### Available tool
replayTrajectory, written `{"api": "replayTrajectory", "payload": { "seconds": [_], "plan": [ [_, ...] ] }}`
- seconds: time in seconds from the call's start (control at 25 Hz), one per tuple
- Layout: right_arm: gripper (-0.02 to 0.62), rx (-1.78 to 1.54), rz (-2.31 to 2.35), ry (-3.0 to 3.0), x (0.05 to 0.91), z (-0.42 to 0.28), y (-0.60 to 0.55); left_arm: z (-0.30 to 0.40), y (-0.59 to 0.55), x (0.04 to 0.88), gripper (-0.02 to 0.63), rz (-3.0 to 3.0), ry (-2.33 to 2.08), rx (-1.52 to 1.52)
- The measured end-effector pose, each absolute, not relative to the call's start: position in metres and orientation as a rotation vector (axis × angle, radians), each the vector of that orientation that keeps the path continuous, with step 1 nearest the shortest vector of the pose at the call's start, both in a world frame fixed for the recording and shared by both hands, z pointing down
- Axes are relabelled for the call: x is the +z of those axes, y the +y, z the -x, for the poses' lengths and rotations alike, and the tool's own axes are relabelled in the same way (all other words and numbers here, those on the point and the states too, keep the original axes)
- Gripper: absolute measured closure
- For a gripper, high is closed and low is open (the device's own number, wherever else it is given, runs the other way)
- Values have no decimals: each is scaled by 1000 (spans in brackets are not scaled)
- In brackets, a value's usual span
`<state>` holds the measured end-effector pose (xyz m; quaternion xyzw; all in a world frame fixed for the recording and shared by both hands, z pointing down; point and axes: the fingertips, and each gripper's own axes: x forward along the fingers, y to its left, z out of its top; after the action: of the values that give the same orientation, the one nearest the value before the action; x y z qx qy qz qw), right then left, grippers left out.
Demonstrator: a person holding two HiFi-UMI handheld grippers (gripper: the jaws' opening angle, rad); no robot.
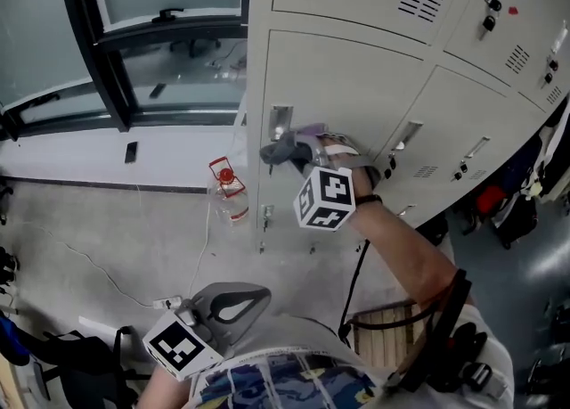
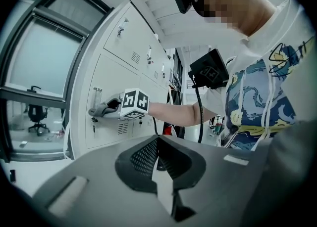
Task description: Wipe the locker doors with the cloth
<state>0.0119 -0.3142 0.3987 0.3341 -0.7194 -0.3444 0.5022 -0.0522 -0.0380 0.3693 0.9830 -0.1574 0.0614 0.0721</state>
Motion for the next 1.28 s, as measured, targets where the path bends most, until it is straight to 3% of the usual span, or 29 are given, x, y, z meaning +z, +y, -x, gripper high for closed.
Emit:
{"api": "replayTrajectory", "payload": {
  "seconds": [0.24,0.6,0.76,1.28],
  "plan": [
    [482,-715,-707,-1742,413,-15,-307,50,-35,369,604,-2968,-458,187],
    [480,-1128,-1007,-1798,218,14,-291,51,-33,369,604,-2961,-449,177],
    [480,-1256,-1075,-1737,175,26,-305,54,-33,369,604,-2964,-459,182],
    [480,-1088,-884,-1720,293,38,-319,66,-35,372,604,-2940,-510,163]
  ]
}}
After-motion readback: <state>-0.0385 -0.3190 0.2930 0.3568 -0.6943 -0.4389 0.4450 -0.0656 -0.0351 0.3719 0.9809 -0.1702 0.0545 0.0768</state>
